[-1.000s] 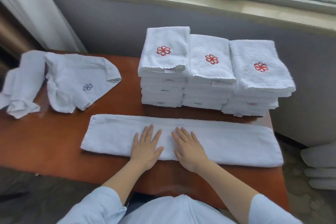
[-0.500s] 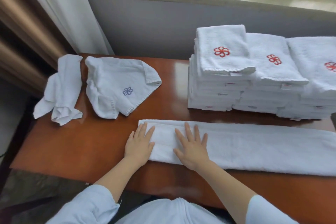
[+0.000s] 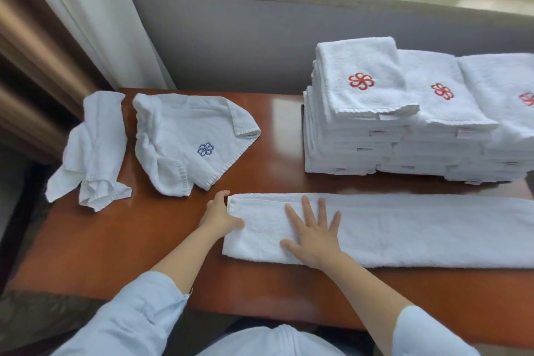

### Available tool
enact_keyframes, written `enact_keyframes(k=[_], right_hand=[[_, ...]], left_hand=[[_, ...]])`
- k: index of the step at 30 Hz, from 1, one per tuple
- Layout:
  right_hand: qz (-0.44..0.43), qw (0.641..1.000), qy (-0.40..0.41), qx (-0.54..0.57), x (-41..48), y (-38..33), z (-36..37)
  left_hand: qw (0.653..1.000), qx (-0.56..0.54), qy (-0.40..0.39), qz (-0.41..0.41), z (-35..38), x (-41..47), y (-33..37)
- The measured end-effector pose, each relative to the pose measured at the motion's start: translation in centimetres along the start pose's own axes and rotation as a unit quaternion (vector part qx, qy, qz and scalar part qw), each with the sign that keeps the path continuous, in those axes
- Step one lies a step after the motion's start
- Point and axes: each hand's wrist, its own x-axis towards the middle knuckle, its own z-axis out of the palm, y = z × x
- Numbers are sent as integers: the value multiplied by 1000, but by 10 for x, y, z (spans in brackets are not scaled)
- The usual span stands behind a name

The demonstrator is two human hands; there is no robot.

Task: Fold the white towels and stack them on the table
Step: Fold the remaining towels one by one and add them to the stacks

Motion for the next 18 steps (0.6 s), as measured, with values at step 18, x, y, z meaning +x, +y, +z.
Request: enact_keyframes(k=[18], right_hand=[[22,822,-14,569,-32,23,-60]], left_hand=[[975,-193,-69,87,-10,-46,85]])
